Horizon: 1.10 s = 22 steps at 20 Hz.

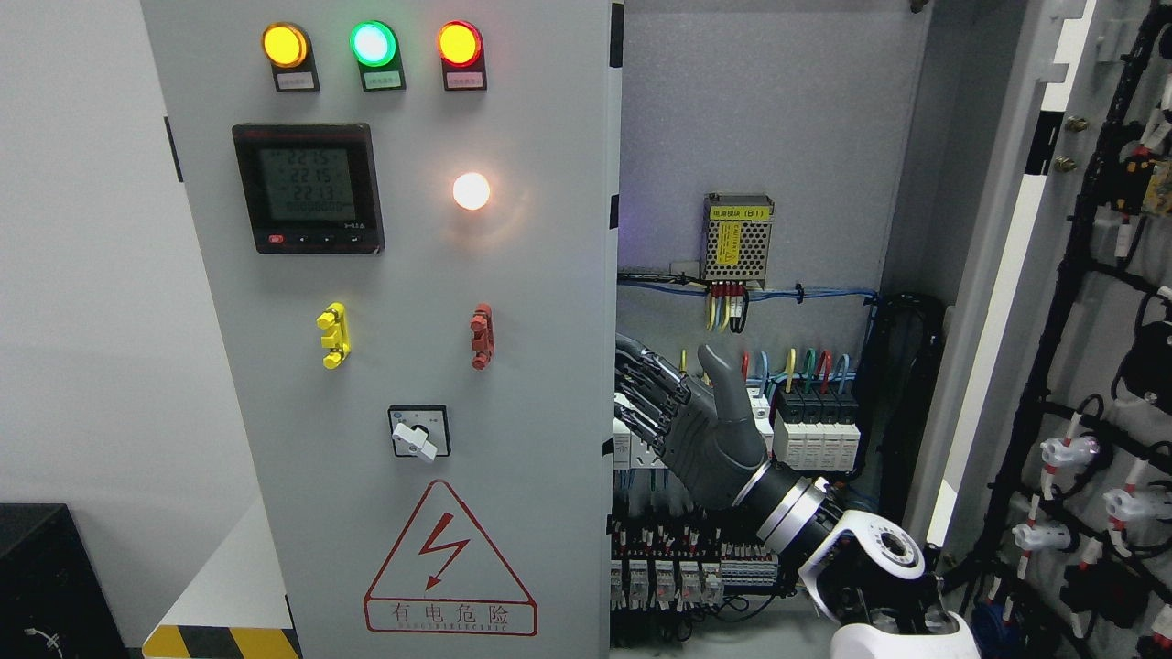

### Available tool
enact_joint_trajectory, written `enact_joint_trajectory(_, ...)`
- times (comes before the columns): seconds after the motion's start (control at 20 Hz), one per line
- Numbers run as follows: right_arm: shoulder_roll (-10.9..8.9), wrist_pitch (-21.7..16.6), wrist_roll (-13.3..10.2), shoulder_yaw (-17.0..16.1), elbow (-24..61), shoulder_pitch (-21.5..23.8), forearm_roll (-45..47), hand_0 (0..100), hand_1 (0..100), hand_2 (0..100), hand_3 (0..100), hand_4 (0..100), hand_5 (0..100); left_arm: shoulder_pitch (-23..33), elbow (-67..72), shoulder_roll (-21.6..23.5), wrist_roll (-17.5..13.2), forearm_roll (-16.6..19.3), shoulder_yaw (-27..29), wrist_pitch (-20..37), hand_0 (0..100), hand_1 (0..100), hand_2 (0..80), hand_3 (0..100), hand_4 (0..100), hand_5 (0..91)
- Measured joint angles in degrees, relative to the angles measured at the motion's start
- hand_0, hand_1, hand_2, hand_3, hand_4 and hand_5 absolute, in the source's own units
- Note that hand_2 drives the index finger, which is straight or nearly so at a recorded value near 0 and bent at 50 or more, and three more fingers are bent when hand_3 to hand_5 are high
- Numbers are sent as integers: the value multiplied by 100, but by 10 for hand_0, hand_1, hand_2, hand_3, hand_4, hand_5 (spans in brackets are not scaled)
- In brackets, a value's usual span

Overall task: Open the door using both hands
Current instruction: 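Hook the right hand fingers behind the inner edge of the light door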

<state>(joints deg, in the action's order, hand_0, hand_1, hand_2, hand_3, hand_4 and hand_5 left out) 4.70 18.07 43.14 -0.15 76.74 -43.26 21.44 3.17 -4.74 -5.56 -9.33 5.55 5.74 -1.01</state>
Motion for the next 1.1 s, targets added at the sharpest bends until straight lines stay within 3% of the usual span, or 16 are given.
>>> enact_joint_trajectory(0.35, -2, 2, 104, -35, -28, -13, 0, 0, 0, 0, 0, 0, 0, 0, -5, 0, 0, -1, -1, 0, 0, 0, 0, 0, 0, 0)
enact_joint_trajectory(0.95, -2, 355, 154, -116, -23, -65, 8, 0, 0, 0, 0, 0, 0, 0, -8, 0, 0, -1, -2, 0, 0, 0, 0, 0, 0, 0)
enact_joint_trajectory(1.1, -3, 372, 306, -159, -20, -75, 17, 0, 0, 0, 0, 0, 0, -1, -9, 0, 0, -1, -2, 0, 0, 0, 0, 0, 0, 0)
